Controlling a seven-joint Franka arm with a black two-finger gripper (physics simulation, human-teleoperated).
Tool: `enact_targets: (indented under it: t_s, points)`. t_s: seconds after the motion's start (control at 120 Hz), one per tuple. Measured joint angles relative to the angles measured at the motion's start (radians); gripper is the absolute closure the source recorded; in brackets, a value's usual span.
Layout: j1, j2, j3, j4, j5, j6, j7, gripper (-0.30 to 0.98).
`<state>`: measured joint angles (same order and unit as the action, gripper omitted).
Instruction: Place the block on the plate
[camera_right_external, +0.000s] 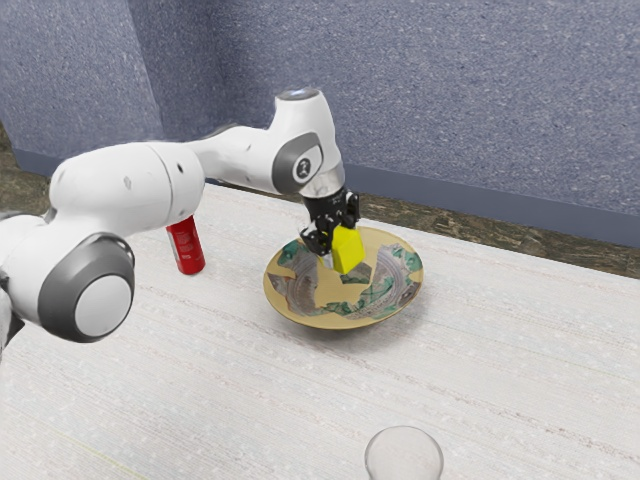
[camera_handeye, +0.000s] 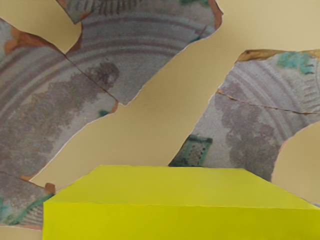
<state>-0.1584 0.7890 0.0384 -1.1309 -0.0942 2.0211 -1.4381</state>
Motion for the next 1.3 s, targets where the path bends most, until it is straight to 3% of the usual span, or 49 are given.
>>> enact_targets:
  t_s: [0.233,0.325,0.55,0.833,1.033,1.3]
  points:
    - [0.003,0.098,0.0,0.021,-0.008,0.099,-0.002,0.41]
    - [0.005,0.102,0.001,0.021,-0.011,0.121,-0.002,0.28]
    - [0.005,0.075,0.006,0.018,-0.013,0.146,0.0,0.12]
    - [0.002,-0.233,-0.01,-0.035,-0.006,-0.058,0.016,0.03]
    - [0.002,-0.436,0.08,-0.056,-0.002,-0.349,0.242,0.01]
    - [0.007,-0.803,0.036,-0.453,0.0,-0.498,0.628,0.0]
